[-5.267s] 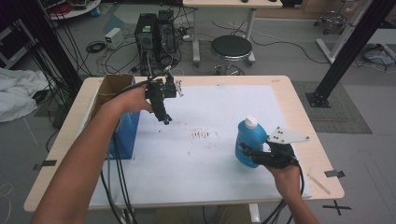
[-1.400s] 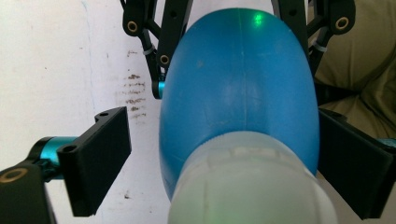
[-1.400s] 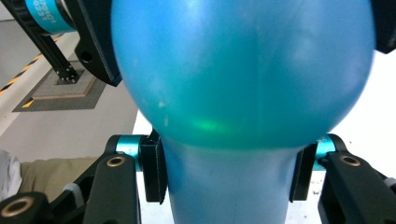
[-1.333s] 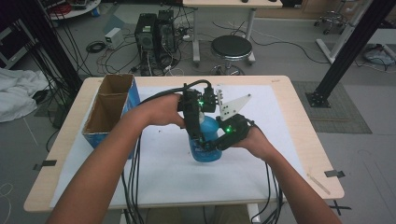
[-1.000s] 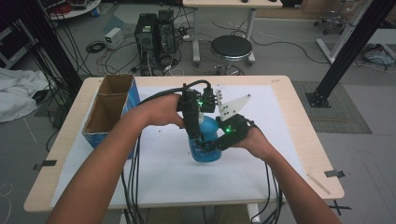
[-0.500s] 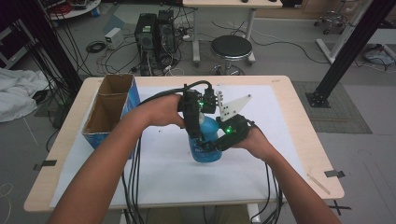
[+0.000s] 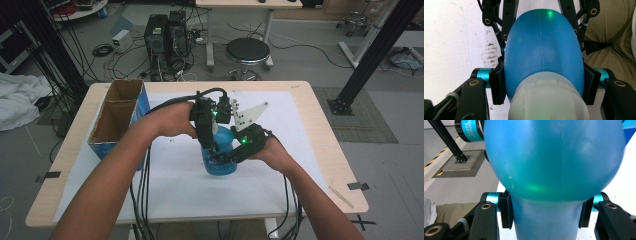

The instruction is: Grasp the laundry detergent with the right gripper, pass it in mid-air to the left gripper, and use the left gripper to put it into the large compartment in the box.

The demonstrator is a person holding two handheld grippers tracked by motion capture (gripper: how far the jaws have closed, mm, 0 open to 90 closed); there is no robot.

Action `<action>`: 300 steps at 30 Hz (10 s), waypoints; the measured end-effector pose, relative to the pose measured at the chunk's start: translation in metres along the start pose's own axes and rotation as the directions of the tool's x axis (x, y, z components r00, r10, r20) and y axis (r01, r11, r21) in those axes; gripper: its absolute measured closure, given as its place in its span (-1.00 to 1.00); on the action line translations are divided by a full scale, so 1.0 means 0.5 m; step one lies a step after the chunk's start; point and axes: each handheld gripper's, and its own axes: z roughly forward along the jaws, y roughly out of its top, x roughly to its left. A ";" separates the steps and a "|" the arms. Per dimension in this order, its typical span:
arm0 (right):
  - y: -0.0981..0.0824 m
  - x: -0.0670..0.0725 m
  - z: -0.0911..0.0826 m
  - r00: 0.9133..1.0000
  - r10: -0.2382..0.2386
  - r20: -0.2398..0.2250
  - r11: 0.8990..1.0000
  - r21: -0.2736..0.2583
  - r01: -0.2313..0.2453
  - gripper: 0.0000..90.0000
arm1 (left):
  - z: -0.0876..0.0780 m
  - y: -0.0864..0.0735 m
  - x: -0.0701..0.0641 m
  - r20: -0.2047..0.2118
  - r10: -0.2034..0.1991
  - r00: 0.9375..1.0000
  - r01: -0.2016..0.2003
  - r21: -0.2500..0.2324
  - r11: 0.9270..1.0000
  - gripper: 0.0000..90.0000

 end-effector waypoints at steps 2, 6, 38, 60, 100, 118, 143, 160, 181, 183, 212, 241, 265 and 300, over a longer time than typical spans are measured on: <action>-0.001 0.000 0.000 1.000 -0.005 0.001 1.000 0.001 0.005 -0.01 | 0.000 0.001 -0.001 0.000 0.003 1.000 -0.003 0.003 1.000 -0.17; -0.001 0.001 -0.001 1.000 -0.008 0.000 1.000 0.007 0.008 -0.01 | 0.001 0.004 -0.003 -0.004 0.001 1.000 -0.001 0.001 1.000 -0.17; -0.039 0.025 -0.158 0.966 0.141 0.215 0.917 0.340 -0.209 -0.99 | -0.027 -0.029 0.019 -0.113 -0.076 0.991 0.083 0.053 0.995 -0.16; -0.109 0.038 -0.333 0.874 0.211 0.439 0.798 0.438 -0.413 -0.98 | -0.116 -0.081 0.069 -0.232 -0.363 0.903 0.373 -0.001 0.928 -0.14; -0.126 0.038 -0.367 0.834 0.244 0.496 0.796 0.389 -0.464 -0.98 | -0.377 -0.297 0.047 -0.325 -0.584 0.744 0.574 -0.135 0.807 -0.14; -0.127 0.031 -0.367 0.824 0.255 0.505 0.790 0.383 -0.479 -0.98 | -0.401 -0.385 0.044 -0.360 -0.582 0.729 0.586 -0.110 0.803 -0.14; -0.157 0.029 -0.351 0.809 0.286 0.514 0.769 0.381 -0.514 -0.98 | -0.219 -0.483 0.081 -0.341 -0.581 0.739 0.610 -0.029 0.792 -0.14; -0.173 0.031 -0.351 0.803 0.295 0.518 0.765 0.375 -0.524 -0.98 | -0.065 -0.515 0.088 -0.299 -0.564 0.770 0.599 0.036 0.800 -0.14; -0.182 0.034 -0.341 0.805 0.297 0.514 0.764 0.377 -0.523 -0.98 | -0.049 -0.519 0.084 -0.304 -0.557 0.773 0.597 0.049 0.801 -0.14; -0.181 0.037 -0.344 0.806 0.294 0.514 0.767 0.376 -0.520 -0.98 | -0.047 -0.516 0.085 -0.312 -0.552 0.773 0.596 0.058 0.801 -0.29; -0.171 0.057 -0.364 0.806 0.261 0.531 0.801 0.346 -0.488 -0.98 | -0.190 -0.471 0.040 -0.332 -0.576 0.747 0.544 -0.191 0.817 -0.46; -0.139 0.056 -0.343 0.816 0.249 0.521 0.816 0.342 -0.467 -0.98 | -0.111 -0.230 0.091 -0.246 -0.323 0.914 0.292 -0.153 0.944 -0.73; -0.113 0.044 -0.332 0.819 0.244 0.519 0.819 0.342 -0.460 -0.98 | -0.068 -0.169 0.141 -0.228 -0.251 0.941 0.233 -0.106 0.967 -0.94; -0.071 0.032 -0.313 0.825 0.218 0.521 0.819 0.363 -0.445 -0.98 | -0.053 -0.140 0.161 -0.200 -0.241 0.950 0.219 -0.127 0.968 -0.94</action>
